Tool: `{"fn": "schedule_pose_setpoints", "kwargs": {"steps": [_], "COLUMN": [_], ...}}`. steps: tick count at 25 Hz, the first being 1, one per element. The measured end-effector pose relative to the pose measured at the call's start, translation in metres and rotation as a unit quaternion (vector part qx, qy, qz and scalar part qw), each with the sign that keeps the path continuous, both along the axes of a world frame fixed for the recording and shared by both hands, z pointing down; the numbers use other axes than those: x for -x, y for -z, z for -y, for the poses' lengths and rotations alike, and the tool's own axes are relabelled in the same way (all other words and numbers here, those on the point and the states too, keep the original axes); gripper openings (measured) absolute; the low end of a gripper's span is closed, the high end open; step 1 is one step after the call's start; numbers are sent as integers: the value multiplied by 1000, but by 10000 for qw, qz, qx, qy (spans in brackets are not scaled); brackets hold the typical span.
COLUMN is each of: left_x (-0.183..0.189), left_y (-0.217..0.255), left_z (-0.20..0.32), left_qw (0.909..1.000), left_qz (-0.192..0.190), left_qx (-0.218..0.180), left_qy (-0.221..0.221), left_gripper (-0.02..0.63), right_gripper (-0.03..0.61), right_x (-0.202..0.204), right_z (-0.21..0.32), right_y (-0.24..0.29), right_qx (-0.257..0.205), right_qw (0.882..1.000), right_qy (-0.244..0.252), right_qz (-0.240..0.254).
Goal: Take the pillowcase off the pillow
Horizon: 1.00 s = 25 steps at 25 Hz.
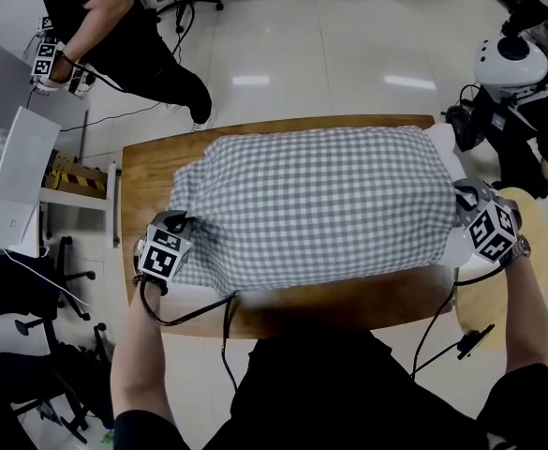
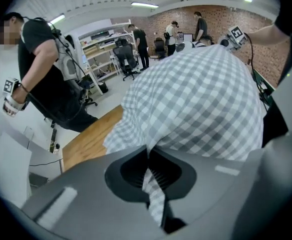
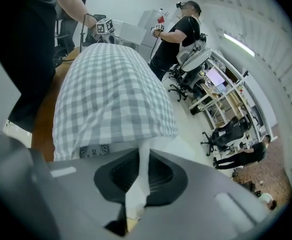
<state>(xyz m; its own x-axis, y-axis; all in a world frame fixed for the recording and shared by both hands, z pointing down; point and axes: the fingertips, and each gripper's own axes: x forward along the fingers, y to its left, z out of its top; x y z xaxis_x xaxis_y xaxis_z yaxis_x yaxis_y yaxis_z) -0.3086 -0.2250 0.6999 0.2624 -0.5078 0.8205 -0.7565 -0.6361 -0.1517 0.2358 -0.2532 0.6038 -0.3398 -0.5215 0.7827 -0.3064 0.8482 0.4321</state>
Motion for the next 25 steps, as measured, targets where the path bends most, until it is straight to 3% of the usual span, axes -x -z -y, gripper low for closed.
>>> {"fn": "schedule_pose_setpoints", "kwargs": {"steps": [5, 10, 14, 25], "left_x": [13, 36, 52, 80], "left_y": [53, 91, 107, 141], "left_z": [0, -5, -11, -20], "left_qw": [9957, 9827, 9739, 9612], "left_qz": [-316, -588, -723, -773], "left_qx": [-767, -1386, -1573, -1934], "left_qy": [410, 1079, 1467, 1807], "left_gripper": [5, 5, 5, 5], "right_gripper": [14, 13, 12, 12], "right_x": [-1, -4, -11, -38], "right_z": [-8, -17, -21, -31], "right_y": [26, 47, 55, 70], "right_qx": [-304, -549, -630, -751], "right_qw": [9995, 9984, 9977, 9954], "right_qy": [-64, -141, -244, -597], "right_qz": [-8, -13, -16, -48]}}
